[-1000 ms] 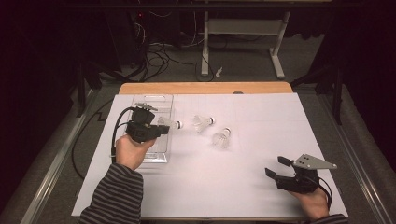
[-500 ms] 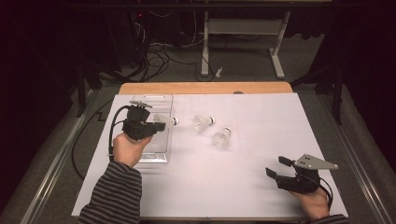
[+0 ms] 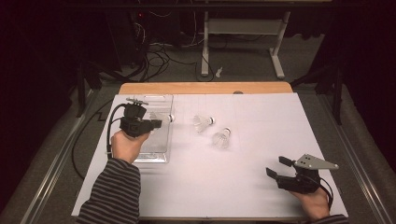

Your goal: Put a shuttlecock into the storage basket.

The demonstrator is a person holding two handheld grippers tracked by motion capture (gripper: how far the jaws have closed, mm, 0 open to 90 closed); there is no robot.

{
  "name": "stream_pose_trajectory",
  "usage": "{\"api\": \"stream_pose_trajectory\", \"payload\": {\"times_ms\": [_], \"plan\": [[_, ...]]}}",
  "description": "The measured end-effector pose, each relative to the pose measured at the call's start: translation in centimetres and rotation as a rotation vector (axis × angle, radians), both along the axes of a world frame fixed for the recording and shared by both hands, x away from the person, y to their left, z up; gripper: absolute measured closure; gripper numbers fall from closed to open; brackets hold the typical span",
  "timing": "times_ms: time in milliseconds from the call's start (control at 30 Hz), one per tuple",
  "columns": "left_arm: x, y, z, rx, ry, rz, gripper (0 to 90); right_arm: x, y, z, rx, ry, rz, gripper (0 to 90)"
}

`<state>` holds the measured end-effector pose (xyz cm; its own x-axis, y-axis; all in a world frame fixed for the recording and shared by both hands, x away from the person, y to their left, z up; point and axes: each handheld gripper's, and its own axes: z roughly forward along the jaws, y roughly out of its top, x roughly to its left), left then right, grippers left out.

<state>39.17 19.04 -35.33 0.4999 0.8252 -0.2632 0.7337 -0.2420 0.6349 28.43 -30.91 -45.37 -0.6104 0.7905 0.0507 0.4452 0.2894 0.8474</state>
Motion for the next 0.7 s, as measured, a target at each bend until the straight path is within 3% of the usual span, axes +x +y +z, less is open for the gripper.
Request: {"api": "stream_pose_trajectory", "payload": {"times_ms": [700], "plan": [[1.4, 0.0, -0.9, 0.007, 0.001, 0.045, 90.0, 0.0, 0.1, 0.0, -0.007, -0.005, 0.012, 30.1]]}}
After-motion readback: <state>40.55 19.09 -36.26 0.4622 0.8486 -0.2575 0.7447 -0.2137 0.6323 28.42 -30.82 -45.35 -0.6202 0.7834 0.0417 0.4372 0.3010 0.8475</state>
